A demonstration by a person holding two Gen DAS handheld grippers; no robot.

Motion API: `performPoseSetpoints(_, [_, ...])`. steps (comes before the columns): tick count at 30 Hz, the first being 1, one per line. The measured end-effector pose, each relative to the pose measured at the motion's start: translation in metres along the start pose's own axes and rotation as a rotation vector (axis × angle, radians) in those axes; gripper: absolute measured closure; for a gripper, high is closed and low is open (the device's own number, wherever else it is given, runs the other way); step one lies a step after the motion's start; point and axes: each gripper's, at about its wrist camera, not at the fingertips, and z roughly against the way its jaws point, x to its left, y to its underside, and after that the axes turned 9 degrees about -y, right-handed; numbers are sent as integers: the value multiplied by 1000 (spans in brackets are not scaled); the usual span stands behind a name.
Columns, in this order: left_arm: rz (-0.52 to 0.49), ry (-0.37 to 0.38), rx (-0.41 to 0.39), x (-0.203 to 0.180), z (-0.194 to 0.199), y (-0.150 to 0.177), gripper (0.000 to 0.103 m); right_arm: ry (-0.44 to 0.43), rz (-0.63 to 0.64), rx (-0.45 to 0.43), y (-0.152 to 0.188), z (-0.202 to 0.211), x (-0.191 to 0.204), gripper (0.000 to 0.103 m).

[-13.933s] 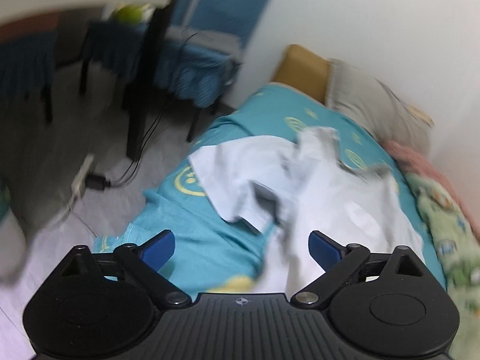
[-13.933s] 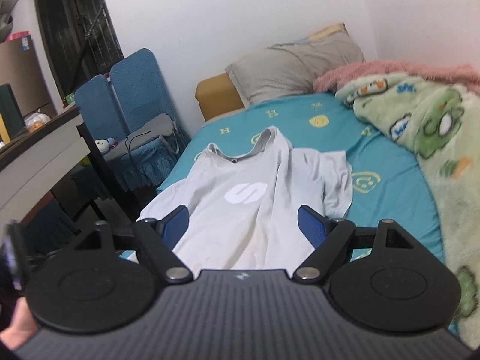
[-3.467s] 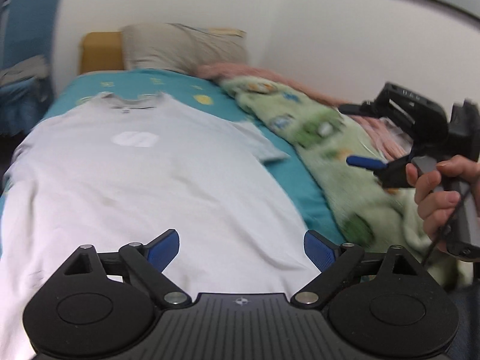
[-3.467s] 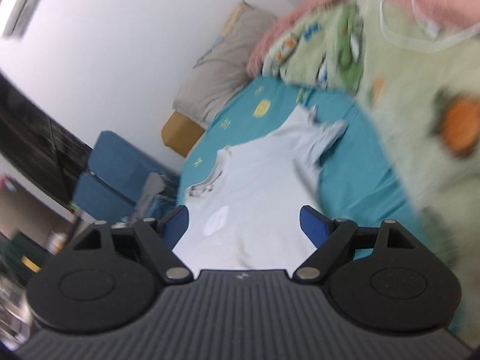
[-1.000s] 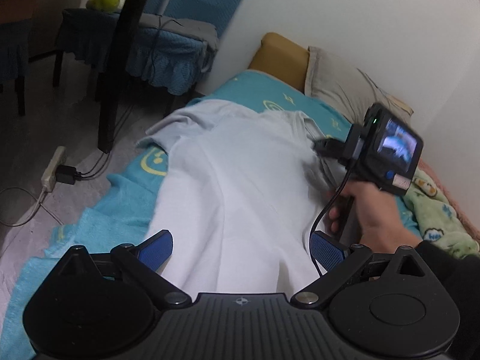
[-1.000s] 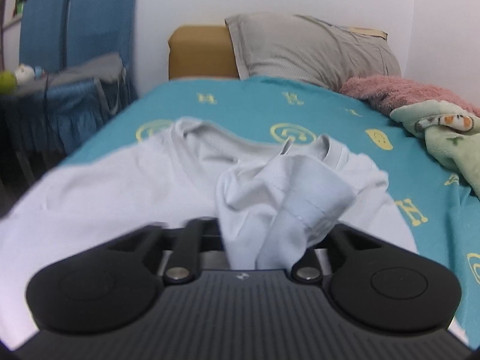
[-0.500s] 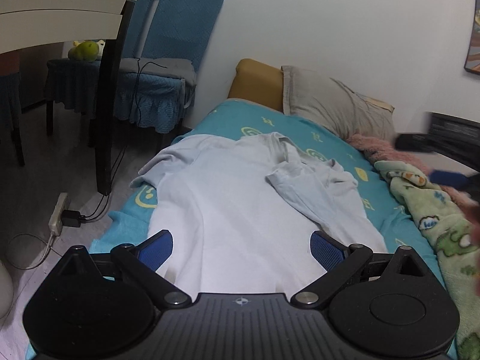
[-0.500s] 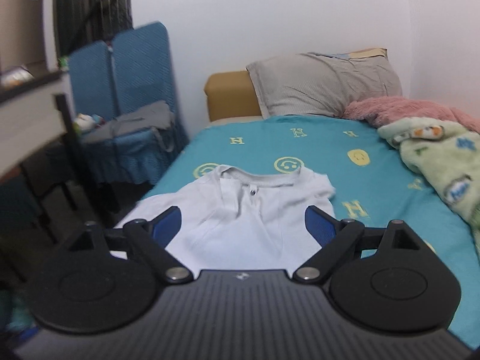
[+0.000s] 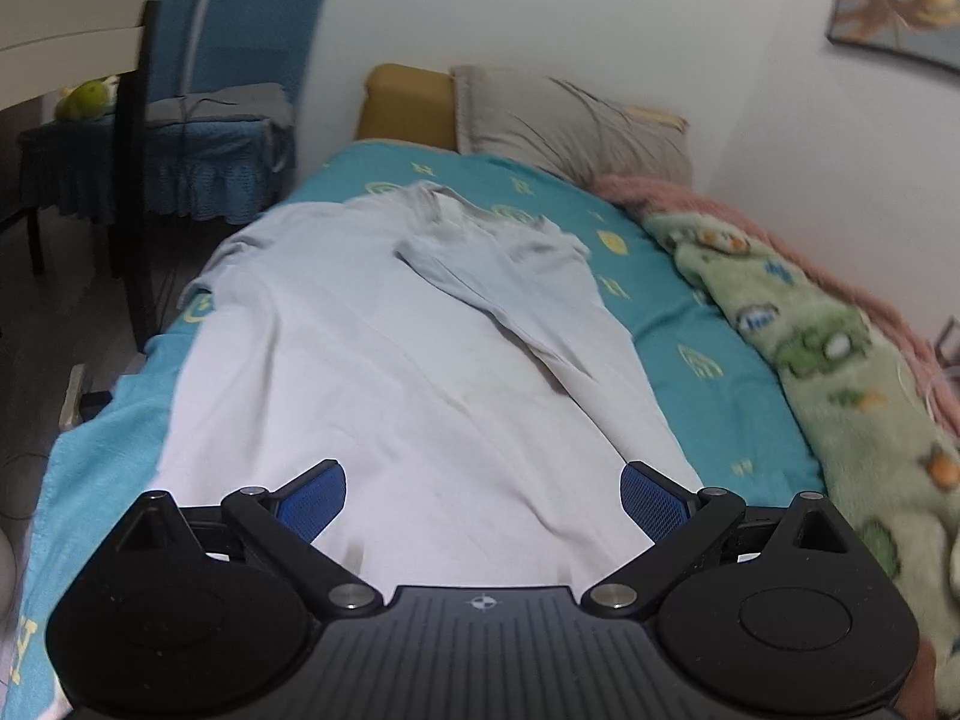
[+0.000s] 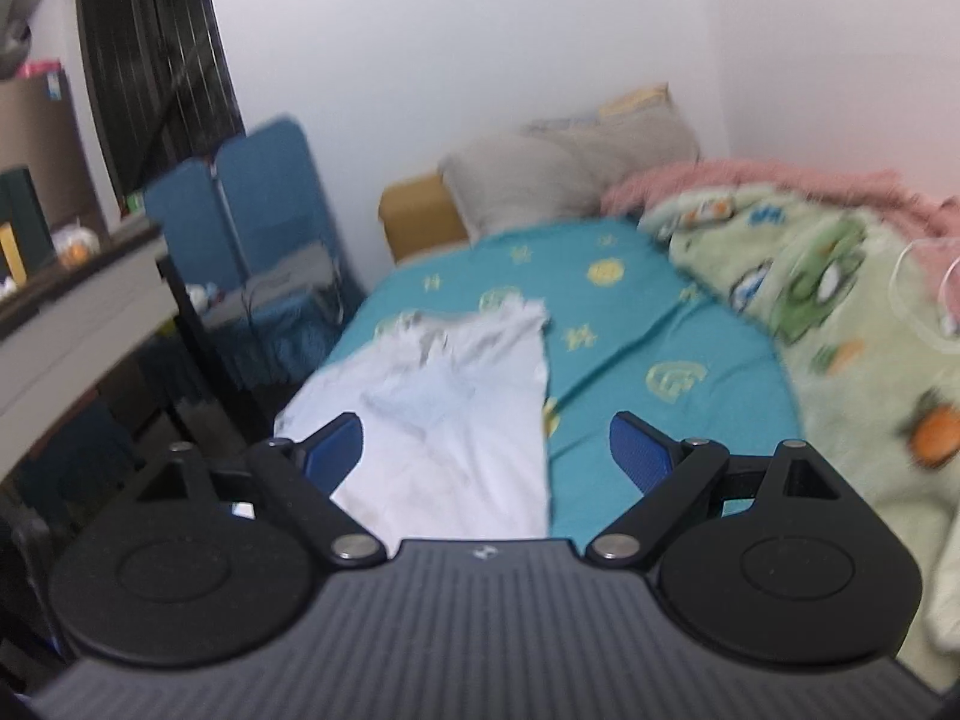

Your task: Fold clothes

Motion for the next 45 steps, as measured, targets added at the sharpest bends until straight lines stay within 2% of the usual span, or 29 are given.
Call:
performPoseSetpoints(4, [-69, 25, 33, -40, -1, 3, 6, 61, -23, -73, -4, 15, -34, 12])
performPoseSetpoints(8, [-126, 65, 78, -90, -1, 2, 9, 107, -114, -87, -2, 17, -71, 12])
performPoseSetpoints(12, [-120, 156, 163, -138, -7, 6, 29, 141, -217, -166, 0, 31, -97, 12])
performPoseSetpoints(15, [-139, 219, 217, -170, -13, 11, 33, 163, -233, -226, 0, 44, -109, 12])
performPoseSetpoints(19, [-254, 265, 265, -204, -17, 31, 41, 166, -251, -263, 3, 51, -120, 12])
performPoseSetpoints(21, [-308, 286, 297, -216, -20, 43, 51, 159, -268, -257, 4, 50, -125, 12])
performPoseSetpoints(22, [-333, 296, 316, -219, -22, 50, 52, 155, -277, -253, 4, 49, -128, 12])
performPoseSetpoints(28, [-461, 302, 382, -234, -36, 74, 72, 168, -286, -237, 6, 46, -132, 12])
performPoseSetpoints(32, [-536, 281, 353, -239, -37, 83, 100, 180, -290, -226, 7, 44, -135, 12])
performPoseSetpoints(35, [-553, 269, 319, -235, -29, 82, 101, 186, -295, -219, 8, 42, -137, 12])
performPoseSetpoints(39, [-517, 272, 237, -210, -1, 63, 102, 184, -309, -214, 8, 42, -138, 12])
performPoseSetpoints(45, [-311, 295, 179, -129, 48, 20, 102, 150, -265, -195, 6, 39, -125, 12])
